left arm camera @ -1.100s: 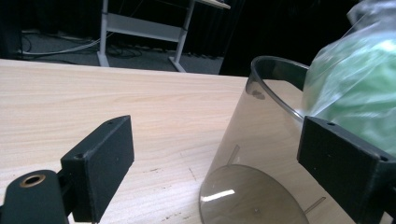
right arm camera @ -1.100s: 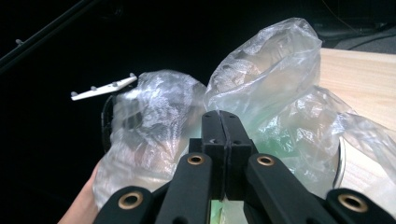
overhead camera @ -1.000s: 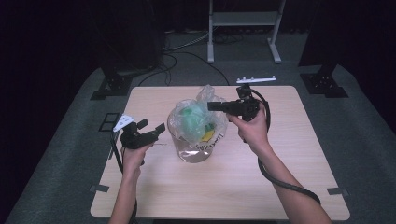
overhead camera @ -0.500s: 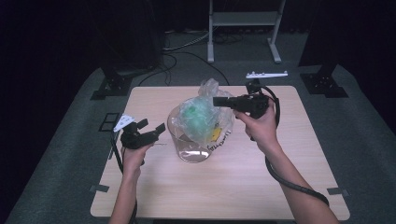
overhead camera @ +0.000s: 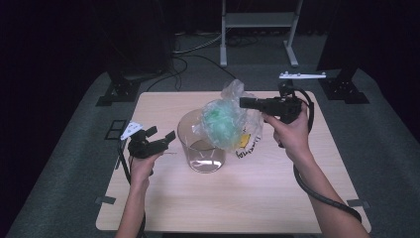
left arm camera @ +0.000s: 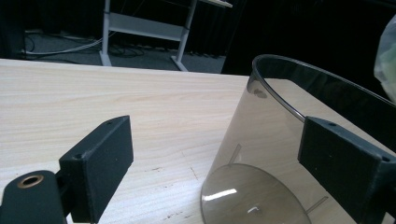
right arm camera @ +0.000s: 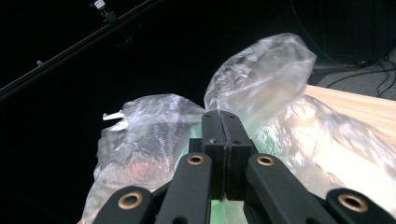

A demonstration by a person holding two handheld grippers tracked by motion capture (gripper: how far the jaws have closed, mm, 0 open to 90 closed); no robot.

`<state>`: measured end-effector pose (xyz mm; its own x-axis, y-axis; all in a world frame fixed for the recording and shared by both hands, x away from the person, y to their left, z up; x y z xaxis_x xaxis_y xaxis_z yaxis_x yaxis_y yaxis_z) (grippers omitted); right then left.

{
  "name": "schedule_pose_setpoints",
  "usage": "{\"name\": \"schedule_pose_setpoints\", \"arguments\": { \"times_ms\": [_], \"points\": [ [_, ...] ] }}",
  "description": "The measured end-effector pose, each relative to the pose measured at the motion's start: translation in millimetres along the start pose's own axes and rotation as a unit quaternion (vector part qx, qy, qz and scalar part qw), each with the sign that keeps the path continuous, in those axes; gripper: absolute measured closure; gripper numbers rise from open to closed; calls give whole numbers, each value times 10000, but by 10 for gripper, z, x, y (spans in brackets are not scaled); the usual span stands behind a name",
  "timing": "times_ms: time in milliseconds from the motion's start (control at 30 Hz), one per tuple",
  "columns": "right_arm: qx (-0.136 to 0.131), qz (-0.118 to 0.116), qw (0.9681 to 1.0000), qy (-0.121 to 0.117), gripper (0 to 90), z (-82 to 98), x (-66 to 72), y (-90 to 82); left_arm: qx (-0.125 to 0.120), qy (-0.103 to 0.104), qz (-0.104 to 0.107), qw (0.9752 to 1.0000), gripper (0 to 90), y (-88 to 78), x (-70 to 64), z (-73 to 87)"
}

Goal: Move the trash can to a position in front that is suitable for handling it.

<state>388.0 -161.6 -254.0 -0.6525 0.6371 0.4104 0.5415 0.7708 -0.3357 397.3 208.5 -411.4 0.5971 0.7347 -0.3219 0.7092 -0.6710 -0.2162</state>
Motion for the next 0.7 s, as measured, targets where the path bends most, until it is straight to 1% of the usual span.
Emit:
{"name": "schedule_pose_setpoints", "arguments": {
  "times_ms": [100,133,167,400,700],
  "points": [
    [-64,39,10000,9,900,-16,-25,-73,0,-14,-3,10000,92,4,3,4],
    [-64,39,10000,9,900,-16,-25,-73,0,-14,-3,10000,92,4,3,4],
    [-80,77,9999,21,900,-20,-46,-122,-7,-11,-3,10000,92,4,3,4],
    [-112,231,9996,74,900,5,-156,-253,-3,-26,-10,10000,92,5,12,17],
    [-212,336,9987,321,900,61,-378,-400,-15,11,-45,10000,92,-32,44,0]
  ]
}}
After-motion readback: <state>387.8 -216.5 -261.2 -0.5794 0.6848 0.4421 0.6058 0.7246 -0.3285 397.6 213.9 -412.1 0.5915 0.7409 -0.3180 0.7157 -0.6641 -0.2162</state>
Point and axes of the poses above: each handheld gripper's, and its own axes: y roughly forward along the jaws, z roughly out of its underside, x roughly to its left, the point moved 3 cm from there along y, roughly forward along the jaws, and after that the axes turned 9 degrees about z, right-handed, at the moved point
